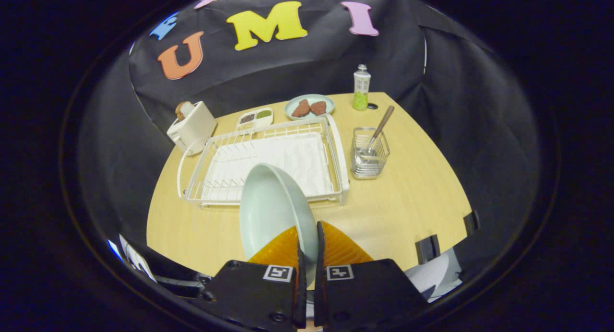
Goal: Take the plate from the dish rack, then take the spoon from the basket and place it into the plate.
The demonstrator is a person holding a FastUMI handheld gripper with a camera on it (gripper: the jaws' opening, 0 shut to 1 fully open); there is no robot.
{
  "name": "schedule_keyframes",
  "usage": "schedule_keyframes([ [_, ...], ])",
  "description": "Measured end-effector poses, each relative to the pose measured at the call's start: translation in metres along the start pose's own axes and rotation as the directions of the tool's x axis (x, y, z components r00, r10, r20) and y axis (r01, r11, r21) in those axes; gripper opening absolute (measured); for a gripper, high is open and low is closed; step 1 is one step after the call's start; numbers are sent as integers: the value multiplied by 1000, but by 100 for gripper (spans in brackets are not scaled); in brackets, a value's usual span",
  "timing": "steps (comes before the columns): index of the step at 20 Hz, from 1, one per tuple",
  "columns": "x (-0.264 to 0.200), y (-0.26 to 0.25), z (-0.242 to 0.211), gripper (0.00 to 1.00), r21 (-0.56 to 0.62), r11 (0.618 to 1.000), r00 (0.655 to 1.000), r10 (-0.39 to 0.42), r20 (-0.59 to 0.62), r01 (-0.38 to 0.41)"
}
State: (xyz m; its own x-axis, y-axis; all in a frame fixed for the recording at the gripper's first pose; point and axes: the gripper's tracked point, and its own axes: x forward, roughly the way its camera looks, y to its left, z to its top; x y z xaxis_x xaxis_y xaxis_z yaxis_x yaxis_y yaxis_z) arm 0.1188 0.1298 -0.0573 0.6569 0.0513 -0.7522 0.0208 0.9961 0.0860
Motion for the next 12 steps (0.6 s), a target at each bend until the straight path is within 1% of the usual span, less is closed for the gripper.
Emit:
schedule_keyframes([
  [2, 11, -8, -21, 12, 9, 999, 999, 32, -9, -32],
  [5, 34, -15, -51, 12, 27, 995, 994, 99, -55, -97],
  [7, 53, -23, -65, 12, 59, 990, 986, 133, -97, -128],
  [8, 60, -22, -65, 12, 86, 980, 977, 185, -101, -177],
  [9, 67, -24, -70, 12, 102, 973, 969, 217, -120, -205],
  [12, 83, -36, -75, 13, 167, 950, 947, 288, -146, -263],
])
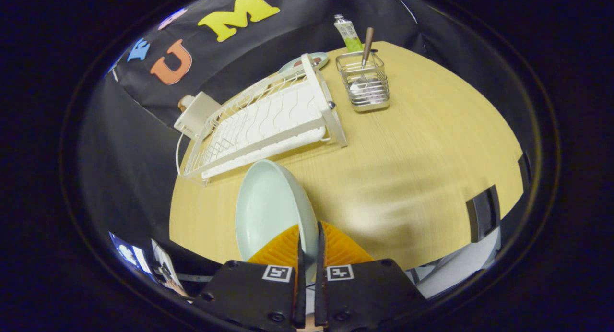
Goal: Take the plate from the dish rack, then take the spoon from the basket and place it into the plate.
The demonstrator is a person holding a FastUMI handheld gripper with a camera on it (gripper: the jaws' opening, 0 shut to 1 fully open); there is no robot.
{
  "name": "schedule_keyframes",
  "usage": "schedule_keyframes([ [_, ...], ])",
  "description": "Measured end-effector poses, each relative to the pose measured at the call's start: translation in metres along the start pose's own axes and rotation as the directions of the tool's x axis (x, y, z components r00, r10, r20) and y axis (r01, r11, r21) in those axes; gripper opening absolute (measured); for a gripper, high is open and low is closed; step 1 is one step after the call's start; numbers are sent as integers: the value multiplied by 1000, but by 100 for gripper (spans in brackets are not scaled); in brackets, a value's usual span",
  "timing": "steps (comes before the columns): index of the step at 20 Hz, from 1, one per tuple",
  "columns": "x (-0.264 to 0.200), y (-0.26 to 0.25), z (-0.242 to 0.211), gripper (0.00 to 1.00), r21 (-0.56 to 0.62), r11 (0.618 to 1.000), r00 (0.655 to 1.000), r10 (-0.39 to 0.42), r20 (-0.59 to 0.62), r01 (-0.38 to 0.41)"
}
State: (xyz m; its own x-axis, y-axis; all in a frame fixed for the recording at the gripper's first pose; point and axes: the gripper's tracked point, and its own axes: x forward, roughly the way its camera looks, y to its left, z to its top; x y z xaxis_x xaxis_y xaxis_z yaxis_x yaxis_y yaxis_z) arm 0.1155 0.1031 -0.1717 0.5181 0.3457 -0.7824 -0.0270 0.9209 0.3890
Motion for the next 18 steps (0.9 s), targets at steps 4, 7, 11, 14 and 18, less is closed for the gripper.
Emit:
schedule_keyframes([
  [4, 9, -10, 0, 15, 5, 999, 999, 33, -30, -33],
  [7, 10, -29, 3, 23, -69, 995, 997, -76, 0, 76],
  [11, -1, -40, 21, 50, -172, 969, 978, -157, 138, 180],
  [14, -10, -44, 31, 72, -208, 955, 964, -168, 207, 211],
  [18, -30, -65, 68, 78, -231, 913, 892, -230, 389, 336],
])
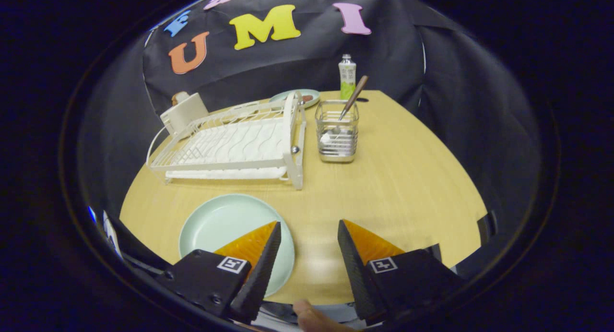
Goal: Take the plate from the dish rack, then take the spoon from the basket and place it into the plate.
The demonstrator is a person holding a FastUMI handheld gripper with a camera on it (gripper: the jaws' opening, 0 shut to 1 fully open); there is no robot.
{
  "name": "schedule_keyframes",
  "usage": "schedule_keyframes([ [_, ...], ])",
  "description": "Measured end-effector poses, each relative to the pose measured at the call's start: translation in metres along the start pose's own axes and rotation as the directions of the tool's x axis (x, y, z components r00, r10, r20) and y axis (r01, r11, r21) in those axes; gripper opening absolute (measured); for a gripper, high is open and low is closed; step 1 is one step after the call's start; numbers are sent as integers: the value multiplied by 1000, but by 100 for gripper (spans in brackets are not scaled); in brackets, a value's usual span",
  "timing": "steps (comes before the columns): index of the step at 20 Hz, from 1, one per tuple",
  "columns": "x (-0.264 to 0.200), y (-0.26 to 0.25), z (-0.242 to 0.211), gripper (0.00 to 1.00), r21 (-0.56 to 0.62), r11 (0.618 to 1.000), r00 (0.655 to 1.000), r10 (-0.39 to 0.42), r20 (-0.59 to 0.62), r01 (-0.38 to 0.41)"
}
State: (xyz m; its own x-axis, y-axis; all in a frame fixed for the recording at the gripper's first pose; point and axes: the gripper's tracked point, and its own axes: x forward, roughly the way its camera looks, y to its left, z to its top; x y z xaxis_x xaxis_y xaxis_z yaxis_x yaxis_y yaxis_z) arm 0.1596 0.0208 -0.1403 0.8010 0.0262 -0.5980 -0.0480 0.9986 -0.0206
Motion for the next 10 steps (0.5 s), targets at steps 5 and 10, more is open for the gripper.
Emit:
schedule_keyframes([
  [5, 2, -29, 49, 86, 44, 999, 988, -19, 156, 12],
  [10, 25, -42, 111, 91, 7, 999, 947, 45, 319, -50],
])
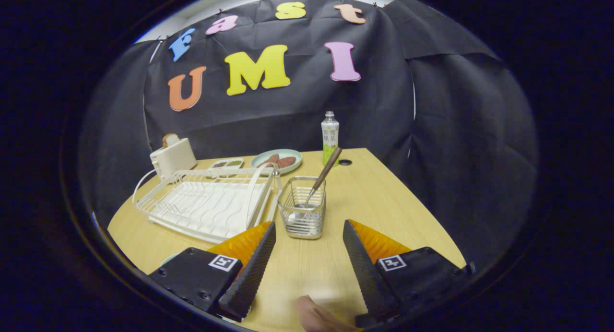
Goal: Take the plate from the dish rack, then take the spoon from the basket and place it into the plate.
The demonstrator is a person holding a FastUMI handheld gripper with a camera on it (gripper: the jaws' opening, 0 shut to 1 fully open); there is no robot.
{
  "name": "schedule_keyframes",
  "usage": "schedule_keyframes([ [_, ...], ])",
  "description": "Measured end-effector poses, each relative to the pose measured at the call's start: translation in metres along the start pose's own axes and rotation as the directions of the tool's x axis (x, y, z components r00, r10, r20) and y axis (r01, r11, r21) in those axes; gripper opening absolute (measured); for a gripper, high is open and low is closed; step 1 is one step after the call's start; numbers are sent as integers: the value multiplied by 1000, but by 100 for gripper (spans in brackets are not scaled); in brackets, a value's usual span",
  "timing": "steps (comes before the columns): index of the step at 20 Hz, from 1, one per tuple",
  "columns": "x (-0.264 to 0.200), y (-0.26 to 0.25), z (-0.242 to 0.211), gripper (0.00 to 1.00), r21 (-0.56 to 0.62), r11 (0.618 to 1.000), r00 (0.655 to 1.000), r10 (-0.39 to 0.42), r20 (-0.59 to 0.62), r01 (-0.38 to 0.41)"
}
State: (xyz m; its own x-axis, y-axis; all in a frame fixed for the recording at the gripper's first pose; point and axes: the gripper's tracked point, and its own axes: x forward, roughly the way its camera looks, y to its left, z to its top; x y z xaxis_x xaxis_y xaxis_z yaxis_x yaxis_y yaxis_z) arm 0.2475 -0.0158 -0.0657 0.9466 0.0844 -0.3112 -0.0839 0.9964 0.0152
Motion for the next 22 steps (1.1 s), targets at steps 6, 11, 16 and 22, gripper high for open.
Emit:
schedule_keyframes([
  [6, 71, -18, 41, 92, 14, 999, 996, 45, 73, -47],
  [11, 124, -32, 63, 91, 23, 999, 996, 37, 77, -39],
  [16, 163, -30, 68, 86, 1, 1000, 999, 15, 52, -15],
  [22, 170, -15, 62, 47, -15, 999, 999, 32, 28, -31],
])
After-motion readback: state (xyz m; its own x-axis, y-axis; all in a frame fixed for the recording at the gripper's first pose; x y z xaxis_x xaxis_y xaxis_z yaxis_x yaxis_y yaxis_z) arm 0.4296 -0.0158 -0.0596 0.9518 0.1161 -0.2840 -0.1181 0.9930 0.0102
